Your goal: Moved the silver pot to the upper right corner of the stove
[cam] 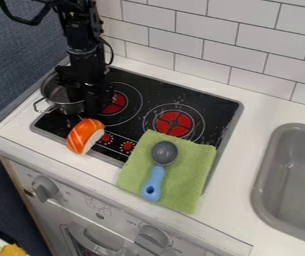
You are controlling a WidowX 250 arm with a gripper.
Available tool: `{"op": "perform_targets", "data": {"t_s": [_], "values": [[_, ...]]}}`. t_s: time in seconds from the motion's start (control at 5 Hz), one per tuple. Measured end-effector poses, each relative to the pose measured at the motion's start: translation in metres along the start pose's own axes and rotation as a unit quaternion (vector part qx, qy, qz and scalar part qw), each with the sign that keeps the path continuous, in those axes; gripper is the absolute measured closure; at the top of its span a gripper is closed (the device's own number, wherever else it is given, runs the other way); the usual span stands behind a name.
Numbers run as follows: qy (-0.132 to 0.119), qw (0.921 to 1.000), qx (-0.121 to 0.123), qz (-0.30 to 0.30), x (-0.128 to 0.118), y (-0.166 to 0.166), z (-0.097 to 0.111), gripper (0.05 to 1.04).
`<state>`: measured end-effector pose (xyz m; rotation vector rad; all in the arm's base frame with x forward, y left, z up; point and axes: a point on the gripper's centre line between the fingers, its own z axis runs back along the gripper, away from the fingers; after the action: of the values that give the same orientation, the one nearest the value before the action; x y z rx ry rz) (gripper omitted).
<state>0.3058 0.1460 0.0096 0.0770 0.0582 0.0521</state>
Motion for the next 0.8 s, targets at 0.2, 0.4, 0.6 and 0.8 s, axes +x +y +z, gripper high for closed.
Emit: {"op": "perform_targets", "data": {"t_s": [0.2,0.4,0.6,0.8], "values": [[-0.001,1.0,0.003,-0.007,0.001,0.001,0.001,0.906],[0.002,0.9997,0.009,-0.021,0.001,0.006,0.004,0.992],[-0.011,0.9994,0.026,-0.017,-0.003,0.019,0.028,1.003],[-0.042,0.9982,0.042,-0.011,0.002,0.022,0.066,1.003]]}}
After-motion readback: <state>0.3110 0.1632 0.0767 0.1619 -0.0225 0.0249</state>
